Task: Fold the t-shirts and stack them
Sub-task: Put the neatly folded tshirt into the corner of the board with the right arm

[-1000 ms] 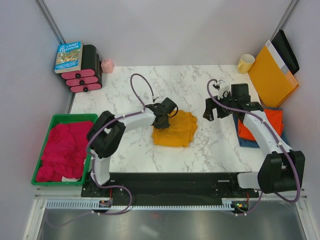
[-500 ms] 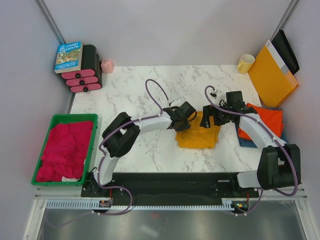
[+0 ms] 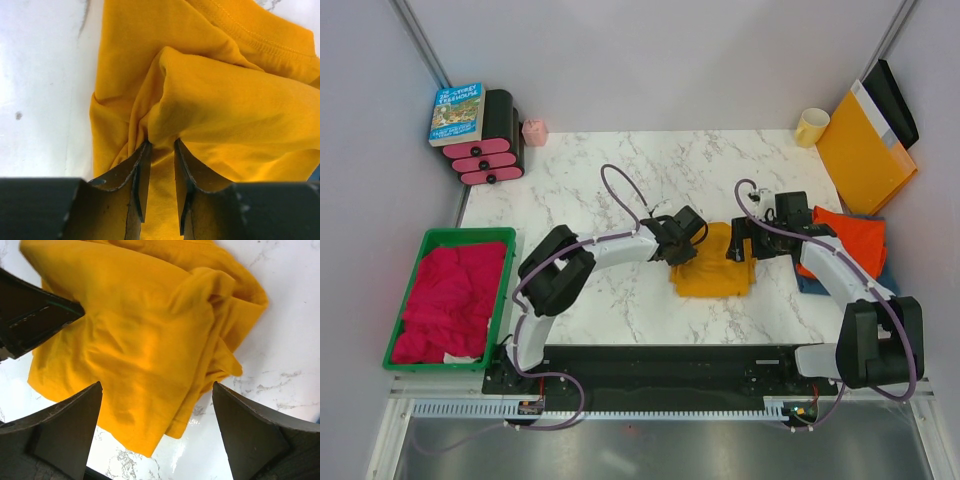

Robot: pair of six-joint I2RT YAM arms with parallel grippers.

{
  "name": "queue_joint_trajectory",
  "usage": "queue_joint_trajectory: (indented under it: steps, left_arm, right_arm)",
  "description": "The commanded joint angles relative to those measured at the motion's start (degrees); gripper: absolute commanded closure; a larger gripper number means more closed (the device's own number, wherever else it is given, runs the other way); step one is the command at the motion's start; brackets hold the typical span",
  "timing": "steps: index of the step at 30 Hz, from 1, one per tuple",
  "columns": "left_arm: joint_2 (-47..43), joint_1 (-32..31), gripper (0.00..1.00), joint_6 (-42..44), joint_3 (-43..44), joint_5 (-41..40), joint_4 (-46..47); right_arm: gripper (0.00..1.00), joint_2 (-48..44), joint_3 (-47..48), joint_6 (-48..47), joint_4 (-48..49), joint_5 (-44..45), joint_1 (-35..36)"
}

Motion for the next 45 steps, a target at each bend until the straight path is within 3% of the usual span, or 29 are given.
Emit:
queue_joint_trajectory:
  steps: [1, 27, 30, 36, 40, 45]
  left_arm:
    - [-0.5, 1.2, 0.67, -2.3, -4.8, -1.5, -7.7]
    - [-2.0, 2.1, 0.67, 0.8, -1.3, -1.9, -9.8]
    - [-2.1, 2.1, 0.67, 1.3, -0.5, -2.6, -10.5]
    - [-1.6, 2.2, 0.67, 1.8, 0.8, -3.1, -11.3]
    - [-0.1, 2.3, 0.67, 2.7, 3.9, -2.7, -11.7]
    - [1.0, 2.3, 0.67, 2.8, 5.6, -2.4, -12.2]
  right_arm:
    - [0.02, 1.3, 1.5, 1.6, 0.4, 1.8, -0.7]
    - [0.02, 22.2, 4.2, 5.4, -0.9, -4.3, -1.0]
    - [0.14, 22.4, 3.6, 5.3, -0.6, -5.1, -1.0]
    - [0.22, 20.2, 2.5, 6.2, -1.0, -6.5, -1.0]
    - [0.34, 20.5, 3.0, 6.0, -2.1, -5.8, -1.0]
    - [0.38, 21.5, 3.3, 5.7, -2.9, -5.9, -1.1]
